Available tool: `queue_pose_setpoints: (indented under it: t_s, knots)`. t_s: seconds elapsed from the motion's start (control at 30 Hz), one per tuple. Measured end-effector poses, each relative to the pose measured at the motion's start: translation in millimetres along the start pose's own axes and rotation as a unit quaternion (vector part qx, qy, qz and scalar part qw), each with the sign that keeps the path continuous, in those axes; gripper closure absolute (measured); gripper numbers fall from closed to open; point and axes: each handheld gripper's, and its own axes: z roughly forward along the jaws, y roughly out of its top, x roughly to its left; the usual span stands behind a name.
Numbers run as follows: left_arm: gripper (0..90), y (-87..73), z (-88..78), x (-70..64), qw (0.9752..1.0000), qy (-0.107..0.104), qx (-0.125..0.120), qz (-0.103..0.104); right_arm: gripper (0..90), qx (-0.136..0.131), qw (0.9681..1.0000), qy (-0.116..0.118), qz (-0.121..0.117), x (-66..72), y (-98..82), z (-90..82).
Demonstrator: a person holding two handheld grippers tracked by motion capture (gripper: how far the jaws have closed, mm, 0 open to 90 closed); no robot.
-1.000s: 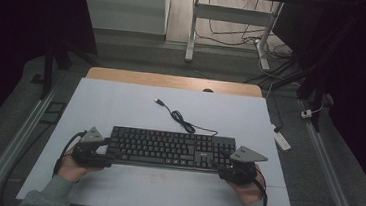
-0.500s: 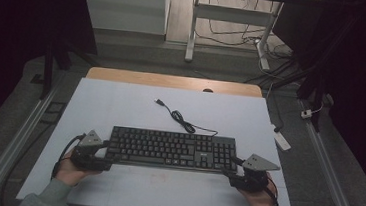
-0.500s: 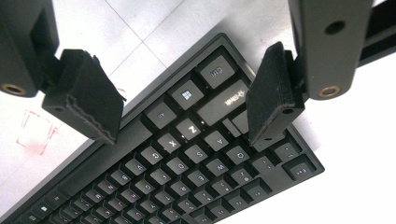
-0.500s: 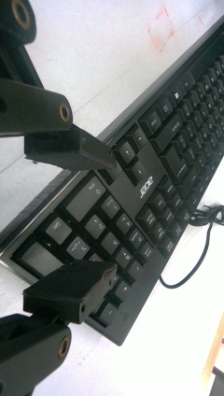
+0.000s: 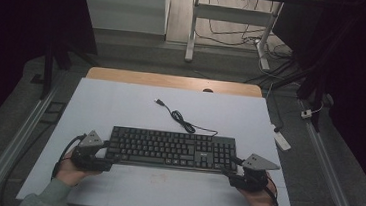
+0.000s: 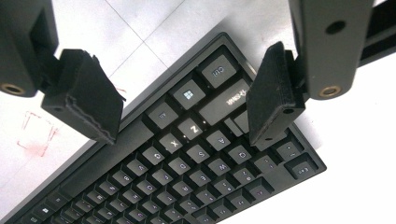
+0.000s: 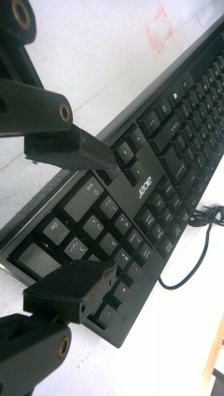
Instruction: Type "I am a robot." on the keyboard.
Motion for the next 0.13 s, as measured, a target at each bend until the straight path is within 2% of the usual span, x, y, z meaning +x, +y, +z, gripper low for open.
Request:
queue_pose_setpoints:
  t_s: [0.13]
  knots:
    - [27.2, 0.0, 0.0, 0.1, 1.0000, 0.001, 0.000, 0.001, 43.3, 0.001, 1.0000, 0.001, 0.000, 0.2, 0.1, 0.1]
